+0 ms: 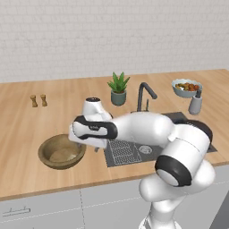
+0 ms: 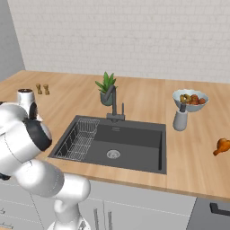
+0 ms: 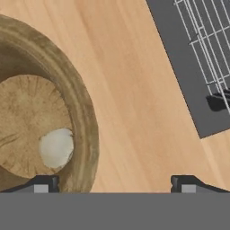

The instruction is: Pick the garlic from the sink and place it in the bowl. Then pick the bowl and place it in the microwave. Then close the microwave door and press the start button.

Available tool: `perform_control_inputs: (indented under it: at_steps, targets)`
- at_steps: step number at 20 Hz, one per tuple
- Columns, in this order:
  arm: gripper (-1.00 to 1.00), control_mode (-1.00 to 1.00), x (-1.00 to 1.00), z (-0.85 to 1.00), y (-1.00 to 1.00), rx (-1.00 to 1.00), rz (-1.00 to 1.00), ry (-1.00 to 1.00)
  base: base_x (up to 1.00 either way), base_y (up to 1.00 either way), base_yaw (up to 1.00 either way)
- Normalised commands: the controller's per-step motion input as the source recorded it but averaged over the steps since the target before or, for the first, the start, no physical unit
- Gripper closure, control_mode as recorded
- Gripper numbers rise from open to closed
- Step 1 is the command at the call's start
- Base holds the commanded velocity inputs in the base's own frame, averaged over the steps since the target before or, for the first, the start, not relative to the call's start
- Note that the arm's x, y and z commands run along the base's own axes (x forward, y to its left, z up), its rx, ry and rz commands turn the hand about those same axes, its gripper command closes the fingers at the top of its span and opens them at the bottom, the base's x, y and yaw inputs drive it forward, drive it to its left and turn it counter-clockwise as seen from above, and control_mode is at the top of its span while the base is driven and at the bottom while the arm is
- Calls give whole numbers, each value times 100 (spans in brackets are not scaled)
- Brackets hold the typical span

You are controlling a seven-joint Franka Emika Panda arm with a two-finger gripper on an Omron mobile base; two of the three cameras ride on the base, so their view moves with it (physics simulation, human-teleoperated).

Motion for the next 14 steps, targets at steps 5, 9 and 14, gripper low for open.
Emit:
perform_control_inputs:
  at_steps: [5,9,14]
  targets:
    - [-100,-100,41,-24,8,0,5,0,0,0,0]
    - [-100,-100,50,-2,26,0,2,0,0,0,0]
    - [-100,-100,36,-11,34,0,3,0,0,0,0]
